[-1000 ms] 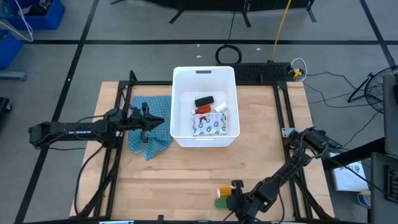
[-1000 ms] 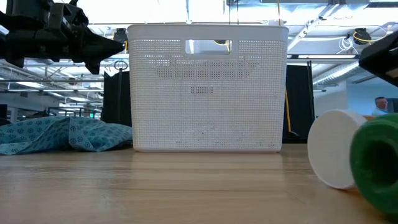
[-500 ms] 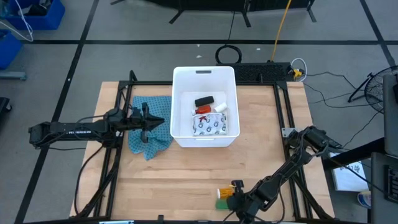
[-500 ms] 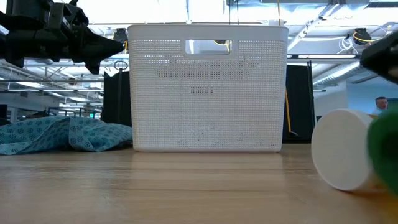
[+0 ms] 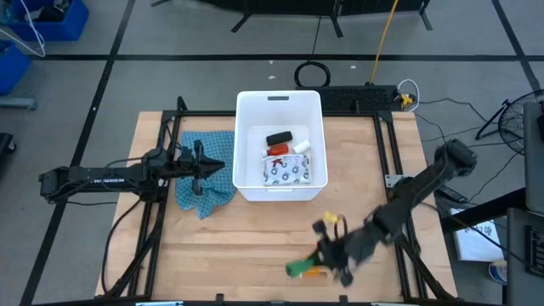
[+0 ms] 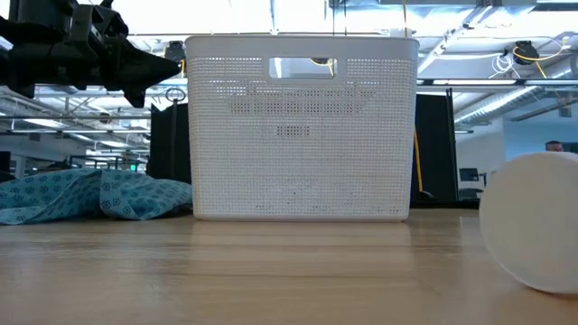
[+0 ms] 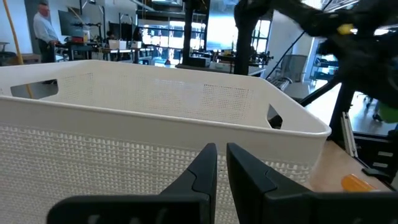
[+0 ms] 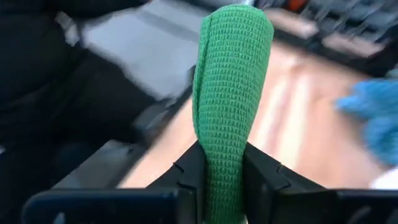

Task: Pick & place medical supplies in basket/bin
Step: Put the green bandage into the white bin

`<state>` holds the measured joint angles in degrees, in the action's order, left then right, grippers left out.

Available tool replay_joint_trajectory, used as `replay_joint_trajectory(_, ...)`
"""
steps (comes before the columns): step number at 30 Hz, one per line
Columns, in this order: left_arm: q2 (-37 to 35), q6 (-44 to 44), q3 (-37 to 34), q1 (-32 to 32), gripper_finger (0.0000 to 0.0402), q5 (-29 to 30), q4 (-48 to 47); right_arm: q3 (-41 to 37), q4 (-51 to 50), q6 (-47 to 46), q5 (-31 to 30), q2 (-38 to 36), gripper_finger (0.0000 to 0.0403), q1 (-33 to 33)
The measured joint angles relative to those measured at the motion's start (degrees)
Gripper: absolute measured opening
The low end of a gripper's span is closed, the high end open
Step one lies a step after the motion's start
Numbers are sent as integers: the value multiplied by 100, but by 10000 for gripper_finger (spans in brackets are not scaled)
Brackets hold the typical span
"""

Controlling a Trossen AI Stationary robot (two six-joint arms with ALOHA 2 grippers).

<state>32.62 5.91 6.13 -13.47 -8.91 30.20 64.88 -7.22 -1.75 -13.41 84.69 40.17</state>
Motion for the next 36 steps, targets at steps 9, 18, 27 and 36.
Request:
replay_joint_trajectory(9,0,-93,0,0,42,0,-19,-3573,3574,402,515,-2196,55,-1102)
replay_joint_trajectory(18,0,-125,0,2,42,241,-3,-4762,4399,1112,-454,-3046,53,-851)
replay_joint_trajectory(27,0,-125,0,1,42,754,4,-4799,4449,1168,-439,-3304,53,-859)
replay_joint_trajectory(36,0,-177,0,2,42,791,-19,-4130,4323,1454,-691,-3409,52,-989)
